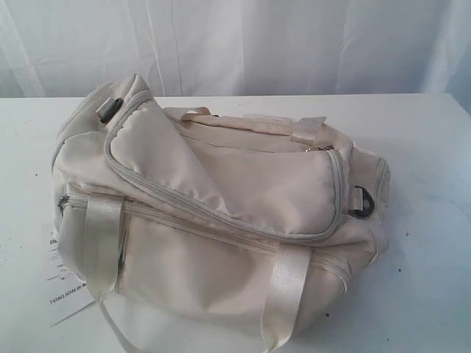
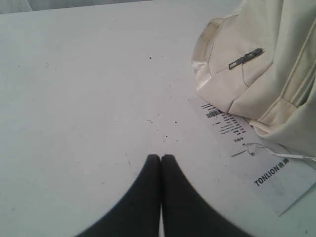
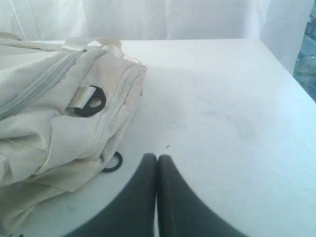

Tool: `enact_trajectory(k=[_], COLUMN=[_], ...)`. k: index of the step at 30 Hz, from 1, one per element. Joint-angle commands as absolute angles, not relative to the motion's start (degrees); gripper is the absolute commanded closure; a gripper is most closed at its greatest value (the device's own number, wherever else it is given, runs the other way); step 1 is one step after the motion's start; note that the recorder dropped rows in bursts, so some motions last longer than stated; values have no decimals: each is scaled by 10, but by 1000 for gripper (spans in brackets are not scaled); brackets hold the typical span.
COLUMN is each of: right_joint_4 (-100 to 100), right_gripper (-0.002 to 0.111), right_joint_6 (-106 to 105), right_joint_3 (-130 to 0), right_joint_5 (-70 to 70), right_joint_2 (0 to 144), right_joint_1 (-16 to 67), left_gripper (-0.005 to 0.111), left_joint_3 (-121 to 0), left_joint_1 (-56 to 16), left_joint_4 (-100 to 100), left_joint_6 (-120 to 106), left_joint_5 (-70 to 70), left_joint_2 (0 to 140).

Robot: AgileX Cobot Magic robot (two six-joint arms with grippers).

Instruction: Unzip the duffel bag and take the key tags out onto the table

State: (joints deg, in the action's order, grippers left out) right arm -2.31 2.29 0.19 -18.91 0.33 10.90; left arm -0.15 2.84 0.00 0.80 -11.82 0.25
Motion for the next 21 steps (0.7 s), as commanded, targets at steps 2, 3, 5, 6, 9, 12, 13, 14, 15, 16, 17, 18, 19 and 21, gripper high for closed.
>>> enact_trajectory(k=[2, 3, 5, 6, 9, 12, 13, 14, 15, 16, 17, 18, 19, 21], right_joint_4=[-21, -21, -21, -21, -21, -21, -21, -21, -21, -21, -21, -21, -21, -21], right_gripper=[108, 108, 108, 108, 108, 108, 108, 108, 108, 108, 108, 108, 108, 108], right_joint_6=[24, 24, 24, 24, 24, 24, 24, 24, 24, 30, 39, 44, 65, 97], right_joint_3=[0, 0, 0, 0, 0, 0, 0, 0, 0, 0, 0, 0, 0, 0], right_joint_5=[-179, -175, -160, -151, -120, -81, -67, -51, -19, -5, 24, 37, 64, 82], right_joint_2=[0, 0, 0, 0, 0, 0, 0, 0, 0, 0, 0, 0, 0, 0], right_joint_1=[110, 110, 110, 110, 110, 110, 110, 110, 110, 110, 110, 110, 110, 110], left_gripper=[107, 107, 107, 107, 107, 107, 107, 107, 107, 107, 107, 107, 107, 107], left_joint_3=[0, 0, 0, 0, 0, 0, 0, 0, 0, 0, 0, 0, 0, 0], left_joint_1=[27, 27, 27, 27, 27, 27, 27, 27, 27, 27, 27, 27, 27, 27], left_joint_4=[0, 0, 0, 0, 0, 0, 0, 0, 0, 0, 0, 0, 0, 0], left_joint_6=[6, 6, 6, 6, 6, 6, 6, 6, 6, 6, 6, 6, 6, 6], left_joint_5=[-120, -120, -120, -120, -120, -120, -120, -120, -120, -120, -120, -120, -120, -120], left_joint_2=[0, 0, 0, 0, 0, 0, 0, 0, 0, 0, 0, 0, 0, 0])
